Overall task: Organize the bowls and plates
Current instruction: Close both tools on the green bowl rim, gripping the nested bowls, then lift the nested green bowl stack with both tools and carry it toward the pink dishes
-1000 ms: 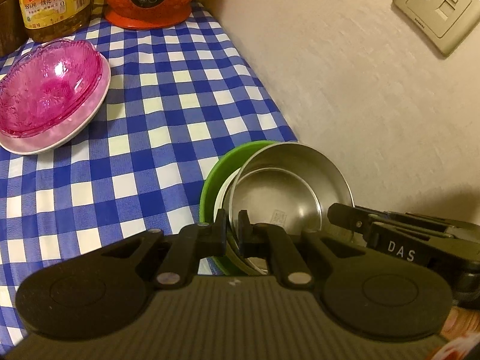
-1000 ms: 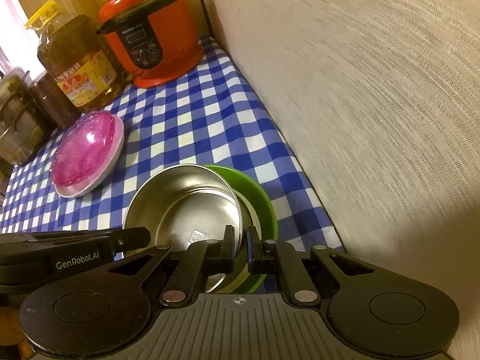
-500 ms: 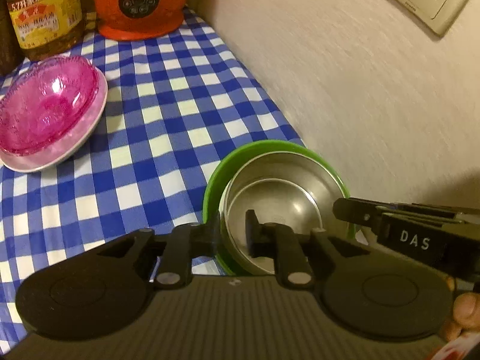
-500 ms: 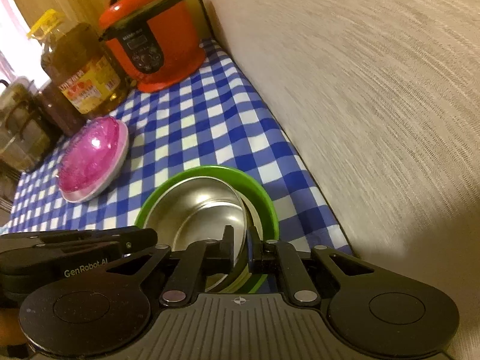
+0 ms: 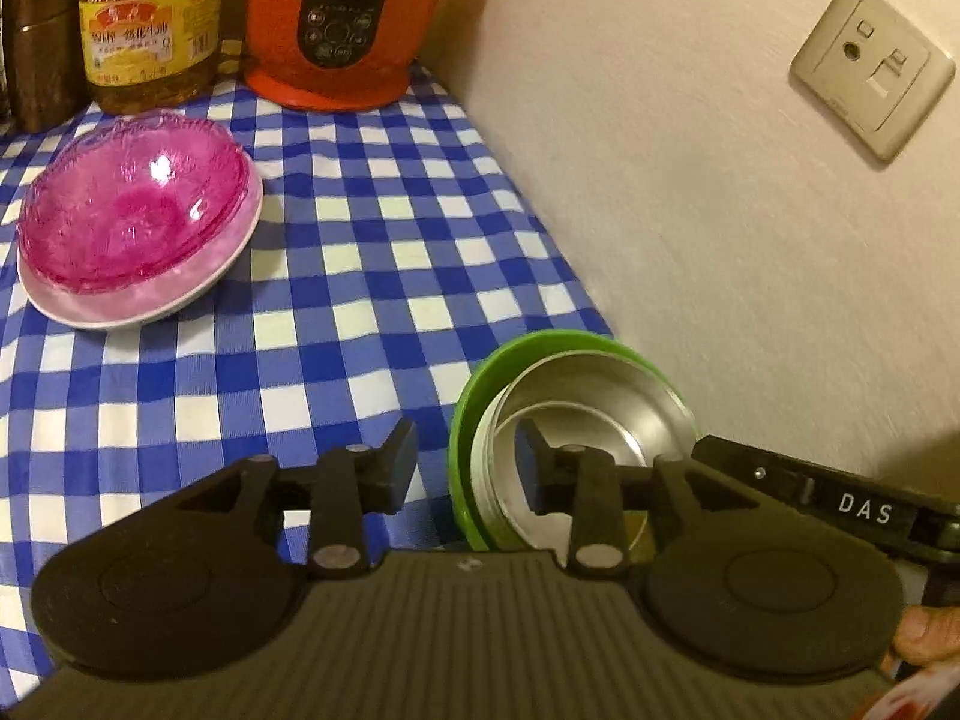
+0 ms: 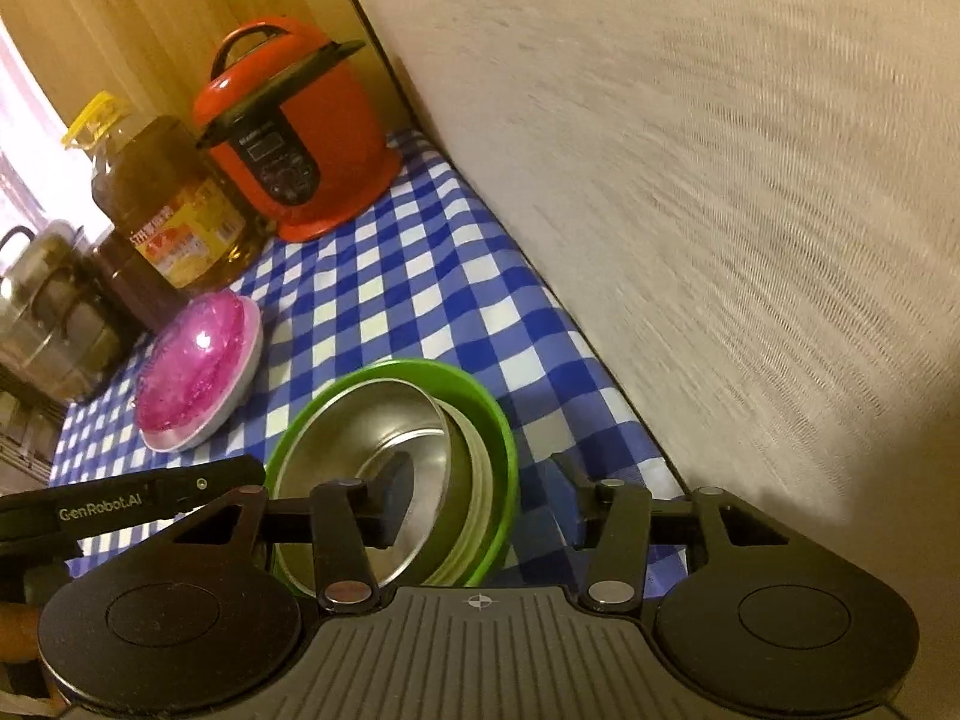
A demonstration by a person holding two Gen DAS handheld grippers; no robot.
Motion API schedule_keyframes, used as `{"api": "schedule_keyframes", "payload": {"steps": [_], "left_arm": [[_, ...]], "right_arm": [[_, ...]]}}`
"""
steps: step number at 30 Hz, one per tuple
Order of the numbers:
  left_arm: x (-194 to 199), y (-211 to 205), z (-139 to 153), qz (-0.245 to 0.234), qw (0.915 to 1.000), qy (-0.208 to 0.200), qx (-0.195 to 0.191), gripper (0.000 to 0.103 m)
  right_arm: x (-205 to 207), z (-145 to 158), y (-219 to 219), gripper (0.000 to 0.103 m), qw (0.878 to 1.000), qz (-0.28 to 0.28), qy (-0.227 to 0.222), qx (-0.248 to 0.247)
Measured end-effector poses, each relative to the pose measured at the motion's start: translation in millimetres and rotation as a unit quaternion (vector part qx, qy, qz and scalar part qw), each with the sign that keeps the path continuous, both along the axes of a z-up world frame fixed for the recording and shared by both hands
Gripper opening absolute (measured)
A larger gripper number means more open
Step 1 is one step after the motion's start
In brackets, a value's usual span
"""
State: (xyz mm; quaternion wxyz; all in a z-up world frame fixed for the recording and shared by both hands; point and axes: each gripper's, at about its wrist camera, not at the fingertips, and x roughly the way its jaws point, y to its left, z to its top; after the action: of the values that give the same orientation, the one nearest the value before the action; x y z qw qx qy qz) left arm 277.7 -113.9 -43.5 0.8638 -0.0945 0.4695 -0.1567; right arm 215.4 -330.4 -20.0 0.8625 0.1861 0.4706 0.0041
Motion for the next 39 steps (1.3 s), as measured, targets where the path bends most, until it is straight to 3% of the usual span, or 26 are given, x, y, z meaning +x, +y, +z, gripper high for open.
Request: {"api": "schedule_keyframes", "payload": {"steps": [11,39], "left_arm": [[-0.5,-2.7,-19.0,0.000,0.9998,0.015,-0.010,0.032],[-3.3,-4.9,-30.2,0.012,0.9995,0.017,-0.026,0.030]], "right_arm": [[-5.3,-18.8,-9.6,0.049,1.000,-0.010,-0.005,0.005],[-10.9,-23.7,-5.3,0.049,1.000,-0.013,-0.006,0.026]]}}
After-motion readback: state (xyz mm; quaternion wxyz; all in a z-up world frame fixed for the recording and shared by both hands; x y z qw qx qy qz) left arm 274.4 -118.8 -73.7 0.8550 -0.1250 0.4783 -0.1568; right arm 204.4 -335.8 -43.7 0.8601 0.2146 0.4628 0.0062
